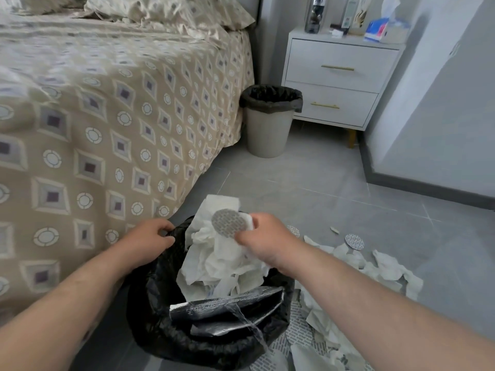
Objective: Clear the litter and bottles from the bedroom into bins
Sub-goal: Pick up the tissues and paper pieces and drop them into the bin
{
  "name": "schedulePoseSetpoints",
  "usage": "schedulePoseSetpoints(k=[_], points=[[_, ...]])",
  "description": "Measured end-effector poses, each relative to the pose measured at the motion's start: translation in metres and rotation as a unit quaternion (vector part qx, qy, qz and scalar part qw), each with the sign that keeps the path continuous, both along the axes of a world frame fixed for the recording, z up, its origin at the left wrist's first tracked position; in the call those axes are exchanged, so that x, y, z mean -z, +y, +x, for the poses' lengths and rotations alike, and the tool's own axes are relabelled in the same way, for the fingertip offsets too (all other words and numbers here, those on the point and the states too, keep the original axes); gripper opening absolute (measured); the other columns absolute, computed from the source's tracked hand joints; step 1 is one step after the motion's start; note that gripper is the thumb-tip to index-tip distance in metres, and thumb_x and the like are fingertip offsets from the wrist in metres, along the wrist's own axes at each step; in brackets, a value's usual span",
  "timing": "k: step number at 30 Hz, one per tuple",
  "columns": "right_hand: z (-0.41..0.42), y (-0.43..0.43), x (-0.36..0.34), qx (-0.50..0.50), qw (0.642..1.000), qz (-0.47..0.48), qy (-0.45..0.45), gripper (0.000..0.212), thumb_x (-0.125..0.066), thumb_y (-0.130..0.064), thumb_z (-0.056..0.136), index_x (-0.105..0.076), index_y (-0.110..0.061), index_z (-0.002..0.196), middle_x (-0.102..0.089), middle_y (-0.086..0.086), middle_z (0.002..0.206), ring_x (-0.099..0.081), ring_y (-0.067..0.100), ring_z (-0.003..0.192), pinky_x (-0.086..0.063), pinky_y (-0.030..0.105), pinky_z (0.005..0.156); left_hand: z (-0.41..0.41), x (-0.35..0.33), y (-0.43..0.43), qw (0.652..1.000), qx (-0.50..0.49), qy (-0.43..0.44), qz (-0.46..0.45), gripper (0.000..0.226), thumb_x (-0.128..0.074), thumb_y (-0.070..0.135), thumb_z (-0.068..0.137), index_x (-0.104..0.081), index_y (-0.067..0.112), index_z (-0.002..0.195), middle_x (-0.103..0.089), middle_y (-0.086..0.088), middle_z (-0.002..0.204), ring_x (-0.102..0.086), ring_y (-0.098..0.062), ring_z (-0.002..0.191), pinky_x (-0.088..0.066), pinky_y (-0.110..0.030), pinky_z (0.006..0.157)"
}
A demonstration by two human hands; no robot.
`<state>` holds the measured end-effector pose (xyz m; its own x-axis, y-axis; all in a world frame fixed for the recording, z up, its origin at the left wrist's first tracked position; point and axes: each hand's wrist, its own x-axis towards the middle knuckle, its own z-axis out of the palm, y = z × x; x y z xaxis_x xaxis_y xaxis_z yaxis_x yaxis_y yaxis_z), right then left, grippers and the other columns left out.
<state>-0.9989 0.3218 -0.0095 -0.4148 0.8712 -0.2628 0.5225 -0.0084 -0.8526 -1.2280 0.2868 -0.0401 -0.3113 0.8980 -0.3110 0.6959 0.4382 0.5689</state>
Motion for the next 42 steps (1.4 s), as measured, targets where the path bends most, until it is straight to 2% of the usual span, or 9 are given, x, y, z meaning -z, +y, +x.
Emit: schedulePoseSetpoints(k=[3, 9, 12, 15, 18, 24, 28, 34, 42], points=[[-0.016, -0.003, 0.012, -0.062, 0.995, -0.022, -0.077, 0.025, -0.063, -0.018, 0.084, -0.065, -0.015, 0.108, -0.067, 0.001, 0.096, -0.062, 0.017, 0.083, -0.05, 0.027, 0.071, -0.006, 0.002, 0.002, 1.0, 0.002, 0.01, -0.007, 0.012, -0.06, 0.015, 0.089, -0.06, 0.022, 0.1, -0.064, -0.003, 0.096, -0.059, -0.019, 0.086, -0.04, -0.026, 0.069], [-0.024, -0.005, 0.022, -0.17, 0.957, -0.153, -0.18, 0.092, -0.068, -0.052, 0.078, -0.016, -0.032, 0.151, -0.014, -0.006, 0.16, -0.023, 0.022, 0.144, -0.029, 0.038, 0.112, -0.016, 0.004, 0.005, 1.0, -0.002, 0.001, -0.006, 0.011, -0.062, 0.011, 0.088, -0.059, 0.022, 0.087, -0.061, -0.003, 0.08, -0.054, -0.015, 0.068, -0.038, -0.024, 0.058], [-0.028, -0.009, 0.024, -0.151, 0.945, -0.254, -0.138, 0.085, -0.057, -0.062, 0.081, -0.017, -0.037, 0.151, -0.002, -0.011, 0.162, -0.004, 0.015, 0.149, -0.01, 0.038, 0.118, -0.02, 0.002, 0.006, 1.0, 0.003, 0.014, -0.019, 0.012, -0.063, 0.012, 0.087, -0.061, 0.024, 0.088, -0.06, -0.004, 0.096, -0.056, -0.019, 0.084, -0.039, -0.027, 0.071], [-0.03, -0.009, 0.027, -0.106, 0.947, -0.287, -0.101, 0.08, -0.053, -0.065, 0.083, -0.024, -0.032, 0.15, -0.023, -0.005, 0.158, -0.024, 0.017, 0.144, -0.021, 0.031, 0.11, -0.024, 0.001, 0.008, 0.998, 0.0, 0.045, -0.035, 0.013, -0.063, 0.013, 0.086, -0.061, 0.024, 0.093, -0.057, -0.003, 0.103, -0.055, -0.023, 0.095, -0.04, -0.028, 0.081], [-0.026, -0.002, 0.016, -0.1, 0.961, -0.247, -0.078, 0.068, -0.046, -0.065, 0.086, -0.044, -0.024, 0.14, -0.057, 0.001, 0.131, -0.056, 0.019, 0.115, -0.041, 0.027, 0.095, -0.022, -0.001, 0.008, 0.997, 0.003, 0.066, -0.041, 0.012, -0.062, 0.011, 0.086, -0.059, 0.023, 0.087, -0.06, -0.005, 0.099, -0.057, -0.025, 0.091, -0.041, -0.028, 0.076], [0.034, 0.01, -0.023, -0.086, 0.991, -0.096, 0.035, 0.051, -0.05, -0.053, 0.087, -0.05, -0.031, 0.133, -0.054, -0.016, 0.125, -0.049, 0.005, 0.115, -0.04, 0.022, 0.097, -0.012, -0.02, 0.011, 0.989, 0.047, 0.126, -0.061, 0.018, -0.055, 0.025, 0.09, -0.064, 0.011, 0.098, -0.068, -0.01, 0.102, -0.062, -0.026, 0.092, -0.046, -0.031, 0.079], [0.09, 0.013, -0.033, -0.091, 0.995, 0.038, -0.031, 0.071, -0.044, -0.058, 0.079, -0.038, -0.03, 0.144, -0.041, -0.011, 0.146, -0.038, 0.003, 0.132, -0.032, 0.024, 0.107, 0.031, -0.061, 0.019, 0.98, 0.084, 0.172, 0.052, 0.042, -0.048, 0.044, 0.092, -0.053, 0.023, 0.128, -0.06, -0.003, 0.127, -0.056, -0.024, 0.114, -0.044, -0.037, 0.095], [0.193, 0.008, 0.002, 0.002, 0.992, 0.028, -0.124, 0.055, -0.051, -0.052, 0.092, -0.042, -0.03, 0.142, -0.04, -0.009, 0.148, -0.039, 0.005, 0.132, -0.027, 0.023, 0.108, 0.186, -0.078, -0.001, 0.91, 0.341, 0.056, 0.229, 0.076, -0.025, 0.072, 0.083, -0.023, 0.034, 0.148, -0.02, 0.011, 0.157, -0.015, -0.007, 0.144, -0.014, -0.021, 0.11], [0.277, -0.049, 0.09, 0.045, 0.965, -0.078, -0.245, 0.06, -0.052, -0.052, 0.089, -0.037, -0.031, 0.144, -0.037, -0.007, 0.152, -0.035, 0.014, 0.138, -0.033, 0.029, 0.106, 0.316, 0.061, -0.033, 0.882, 0.456, 0.12, -0.018, 0.083, -0.042, 0.062, 0.088, -0.003, 0.026, 0.152, 0.003, -0.005, 0.161, 0.005, -0.024, 0.148, -0.007, -0.044, 0.119]])
